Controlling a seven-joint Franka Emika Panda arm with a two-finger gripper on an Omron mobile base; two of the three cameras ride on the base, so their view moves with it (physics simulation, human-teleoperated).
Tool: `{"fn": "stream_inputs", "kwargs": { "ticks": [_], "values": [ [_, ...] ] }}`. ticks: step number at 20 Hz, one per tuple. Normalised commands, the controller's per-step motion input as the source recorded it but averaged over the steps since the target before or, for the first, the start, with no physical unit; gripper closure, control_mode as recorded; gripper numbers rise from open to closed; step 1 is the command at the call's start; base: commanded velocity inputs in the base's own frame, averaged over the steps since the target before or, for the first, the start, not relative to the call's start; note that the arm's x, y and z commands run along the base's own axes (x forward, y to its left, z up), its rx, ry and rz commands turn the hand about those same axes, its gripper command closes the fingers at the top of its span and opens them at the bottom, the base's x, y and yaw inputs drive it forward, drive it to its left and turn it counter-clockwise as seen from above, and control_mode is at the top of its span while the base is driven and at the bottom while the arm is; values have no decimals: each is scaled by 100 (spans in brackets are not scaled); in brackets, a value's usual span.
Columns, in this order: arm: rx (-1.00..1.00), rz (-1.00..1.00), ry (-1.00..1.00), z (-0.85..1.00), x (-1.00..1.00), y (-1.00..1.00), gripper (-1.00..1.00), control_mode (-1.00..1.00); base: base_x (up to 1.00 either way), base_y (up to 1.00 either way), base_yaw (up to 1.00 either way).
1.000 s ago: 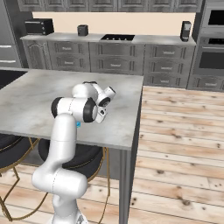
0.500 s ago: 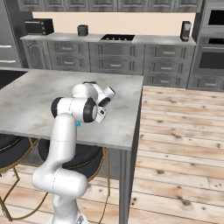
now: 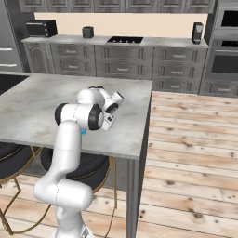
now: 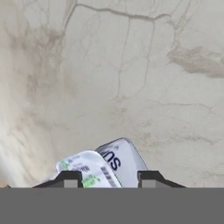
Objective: Stack the yogurt containers by placing the smaller containers on top of the larger containers.
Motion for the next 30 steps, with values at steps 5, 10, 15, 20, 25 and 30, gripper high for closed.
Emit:
{"fn": "stream_inputs", "kwargs": {
  "ticks": [5, 10, 15, 20, 25, 30],
  "values": [
    [0, 0, 0, 5, 0, -23, 100, -100, 0, 0, 0],
    [0, 0, 0, 16, 0, -20, 100, -100, 0, 0, 0],
    [0, 0, 0, 24, 1, -10, 100, -100, 0, 0, 0],
    [0, 0, 0, 32, 0, 0, 100, -100, 0, 0, 0],
    [-1, -1, -3, 31, 2, 0, 100, -100, 0, 0, 0],
    [-4, -3, -8, 25, 8, 0, 100, -100, 0, 0, 0]
  ]
}}
